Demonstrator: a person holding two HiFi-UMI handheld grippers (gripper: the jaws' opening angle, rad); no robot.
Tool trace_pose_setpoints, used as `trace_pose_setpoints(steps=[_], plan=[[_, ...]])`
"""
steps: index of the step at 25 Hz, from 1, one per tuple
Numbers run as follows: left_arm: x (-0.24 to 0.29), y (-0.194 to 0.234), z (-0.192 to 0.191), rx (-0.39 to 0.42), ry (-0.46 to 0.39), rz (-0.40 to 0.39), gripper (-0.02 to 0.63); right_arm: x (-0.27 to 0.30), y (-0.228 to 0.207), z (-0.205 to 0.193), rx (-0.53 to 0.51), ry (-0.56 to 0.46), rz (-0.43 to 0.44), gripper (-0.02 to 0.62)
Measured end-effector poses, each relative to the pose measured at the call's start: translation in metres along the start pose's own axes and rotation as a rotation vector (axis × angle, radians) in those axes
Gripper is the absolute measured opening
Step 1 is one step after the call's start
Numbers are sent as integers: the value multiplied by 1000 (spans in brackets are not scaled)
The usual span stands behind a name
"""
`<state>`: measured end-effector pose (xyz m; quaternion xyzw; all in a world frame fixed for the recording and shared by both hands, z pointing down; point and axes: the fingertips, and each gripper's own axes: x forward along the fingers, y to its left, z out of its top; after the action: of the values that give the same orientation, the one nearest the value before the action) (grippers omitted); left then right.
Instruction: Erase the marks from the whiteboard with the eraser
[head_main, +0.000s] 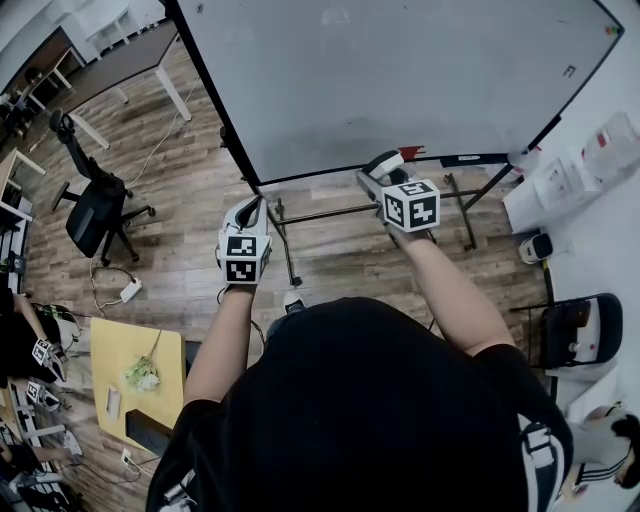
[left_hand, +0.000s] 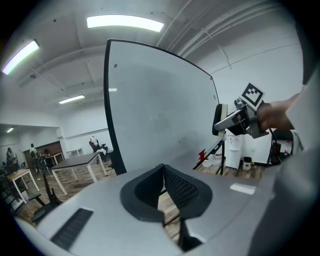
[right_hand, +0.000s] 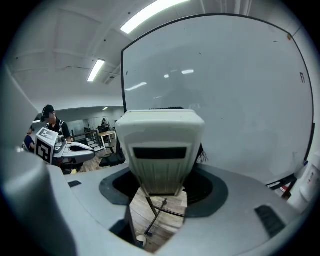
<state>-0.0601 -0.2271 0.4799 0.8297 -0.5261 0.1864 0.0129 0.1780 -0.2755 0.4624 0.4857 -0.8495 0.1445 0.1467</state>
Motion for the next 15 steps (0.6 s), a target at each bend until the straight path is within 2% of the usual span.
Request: trace_pose_setpoints(steps=[15], plan=[[5,-12,11,20,-21,-46,14,-7,1,3,-28,10,-1,250]])
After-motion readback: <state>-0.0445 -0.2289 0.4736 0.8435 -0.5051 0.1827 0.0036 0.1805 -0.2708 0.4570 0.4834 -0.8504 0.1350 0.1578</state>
